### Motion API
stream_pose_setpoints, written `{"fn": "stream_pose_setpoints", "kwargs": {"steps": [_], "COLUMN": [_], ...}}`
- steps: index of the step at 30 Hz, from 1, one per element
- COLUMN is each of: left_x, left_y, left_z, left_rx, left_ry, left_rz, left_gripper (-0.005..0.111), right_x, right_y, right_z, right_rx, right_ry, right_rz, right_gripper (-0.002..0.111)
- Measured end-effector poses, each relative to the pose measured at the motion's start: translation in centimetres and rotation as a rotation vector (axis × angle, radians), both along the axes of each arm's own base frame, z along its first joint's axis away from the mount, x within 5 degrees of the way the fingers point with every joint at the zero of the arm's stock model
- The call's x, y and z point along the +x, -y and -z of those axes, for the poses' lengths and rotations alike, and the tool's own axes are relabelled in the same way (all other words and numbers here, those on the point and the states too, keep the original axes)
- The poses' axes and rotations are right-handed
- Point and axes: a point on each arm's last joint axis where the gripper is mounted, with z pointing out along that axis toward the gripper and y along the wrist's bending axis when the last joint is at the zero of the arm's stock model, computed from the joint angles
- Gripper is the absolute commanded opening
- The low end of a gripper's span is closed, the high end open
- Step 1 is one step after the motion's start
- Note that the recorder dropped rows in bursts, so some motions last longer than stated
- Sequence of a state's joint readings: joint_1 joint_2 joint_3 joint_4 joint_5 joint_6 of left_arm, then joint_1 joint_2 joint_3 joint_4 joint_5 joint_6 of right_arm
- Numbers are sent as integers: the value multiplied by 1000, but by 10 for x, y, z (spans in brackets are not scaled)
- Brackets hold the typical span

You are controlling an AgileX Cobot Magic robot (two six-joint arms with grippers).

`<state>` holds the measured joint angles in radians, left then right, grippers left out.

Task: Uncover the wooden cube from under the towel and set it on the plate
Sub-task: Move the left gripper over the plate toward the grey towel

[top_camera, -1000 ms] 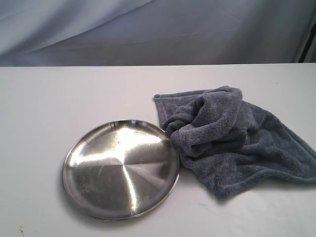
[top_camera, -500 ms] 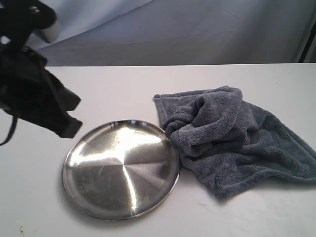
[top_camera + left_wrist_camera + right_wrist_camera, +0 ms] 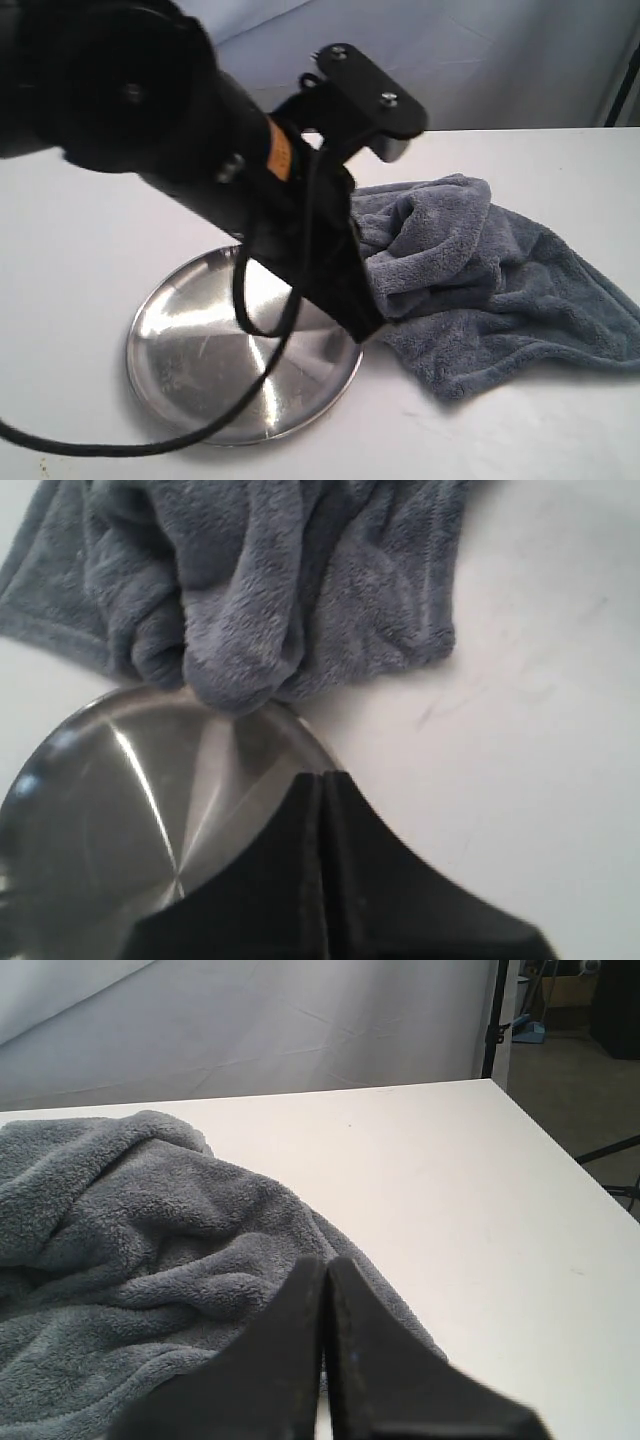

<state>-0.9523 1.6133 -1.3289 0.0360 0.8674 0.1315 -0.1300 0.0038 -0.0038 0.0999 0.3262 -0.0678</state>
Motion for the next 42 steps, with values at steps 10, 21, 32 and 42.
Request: {"fn": "stream_pose_setpoints", "kwargs": {"steps": [10, 21, 32, 42], "left_x": [-5, -4, 24, 99], "left_y": [83, 152, 181, 143], "left_z": [22, 10, -13, -8], "left_rx": [-56, -180, -304, -309], "left_ry": [-89, -37, 68, 51], "left_rz": [88, 160, 149, -86], "left_gripper": [0, 0, 0, 0], "right_x": [0, 0, 0, 0], "right_y": [0, 0, 0, 0], "right_z": [0, 0, 0, 0], "right_rx": [0, 0, 0, 0], "right_ry": [0, 0, 0, 0], "right_rz": [0, 0, 0, 0], "right_gripper": [0, 0, 0, 0]}}
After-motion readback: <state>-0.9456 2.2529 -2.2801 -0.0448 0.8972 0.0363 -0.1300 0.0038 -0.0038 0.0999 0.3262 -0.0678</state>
